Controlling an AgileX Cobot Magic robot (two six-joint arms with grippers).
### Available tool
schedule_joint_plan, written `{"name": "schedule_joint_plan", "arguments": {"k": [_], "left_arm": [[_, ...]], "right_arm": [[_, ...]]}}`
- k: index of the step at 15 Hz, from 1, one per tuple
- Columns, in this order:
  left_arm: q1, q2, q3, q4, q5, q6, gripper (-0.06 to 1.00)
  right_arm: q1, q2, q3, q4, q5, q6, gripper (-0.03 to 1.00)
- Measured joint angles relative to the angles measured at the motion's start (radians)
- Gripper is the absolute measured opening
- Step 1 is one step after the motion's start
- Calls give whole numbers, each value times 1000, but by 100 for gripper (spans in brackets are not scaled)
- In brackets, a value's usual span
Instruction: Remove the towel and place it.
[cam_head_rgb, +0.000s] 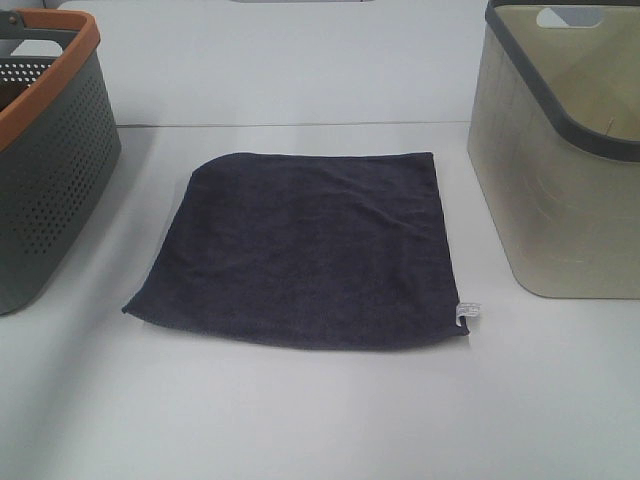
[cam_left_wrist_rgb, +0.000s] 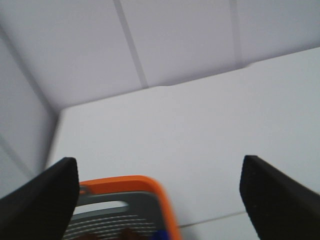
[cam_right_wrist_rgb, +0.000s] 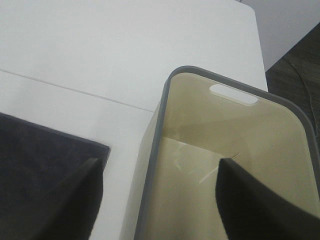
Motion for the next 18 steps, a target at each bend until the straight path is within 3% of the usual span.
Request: {"name": "schedule_joint_plan", "arguments": {"k": [1,2,3,4,5,7,8,10,11,12,15,18], "left_arm": [[0,0,-3,-52,157,111,82],[0,0,-18,-168,290,252,82],[6,0,-47,-349,370,442,81],[54,0,-147,-903,424,928,81],[98,0,-217,-1220,449,1184,81],[191,0,-317,-1696,550,1574,81],[234,0,-353,-1830,627,1674,81],[305,0,-398,-1935,783,1740,81],[319,0,-404,-1938,819,1745,81],[344,0,-410,-1927,925,1751,81],[349,0,-410,-1851,1117,1743,81],[349,-38,-356,-1773,1134,1694,81]], "right_arm": [[0,0,0,-22,-2,24,65],[0,0,0,-43,-4,35,65],[0,0,0,-59,-12,51,65],[-12,0,0,-75,-48,110,65],[-34,0,-1,-61,-58,140,65],[-135,0,-1,95,-51,106,65],[-200,-1,-1,237,-31,3,65],[-297,-6,-1,525,36,-227,65],[-316,-6,-1,581,57,-279,65],[-343,-6,-1,650,150,-376,65],[-345,-33,-1,670,318,-415,65],[-345,-97,2,665,364,-409,65]]}}
